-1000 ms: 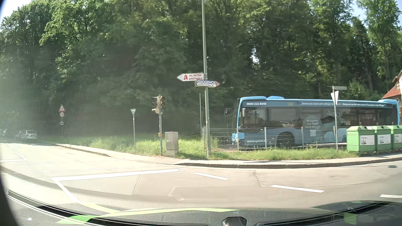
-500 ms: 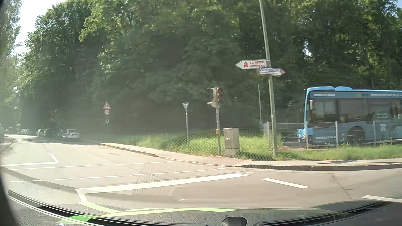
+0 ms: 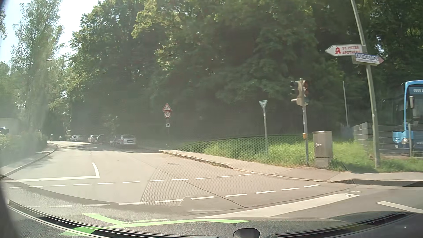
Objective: Follow the waypoints while adhering to traffic rules and regulations
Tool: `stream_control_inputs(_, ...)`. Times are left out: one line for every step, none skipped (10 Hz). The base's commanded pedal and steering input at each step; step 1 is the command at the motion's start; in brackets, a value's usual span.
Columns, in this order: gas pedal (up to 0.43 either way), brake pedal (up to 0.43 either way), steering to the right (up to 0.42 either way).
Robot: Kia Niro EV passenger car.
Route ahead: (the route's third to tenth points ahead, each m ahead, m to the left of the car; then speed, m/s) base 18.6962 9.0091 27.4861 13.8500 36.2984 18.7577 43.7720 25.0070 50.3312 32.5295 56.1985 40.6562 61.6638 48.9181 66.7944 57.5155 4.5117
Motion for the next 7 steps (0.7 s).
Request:
stream_control_inputs(0.28,0.0,-0.393)
stream_control_inputs(0.28,0.0,-0.37)
stream_control_inputs(0.28,0.0,-0.339)
stream_control_inputs(0.268,0.0,-0.301)
stream_control_inputs(0.26,0.0,-0.27)
stream_control_inputs(0.248,0.0,-0.236)
stream_control_inputs(0.248,0.0,-0.206)
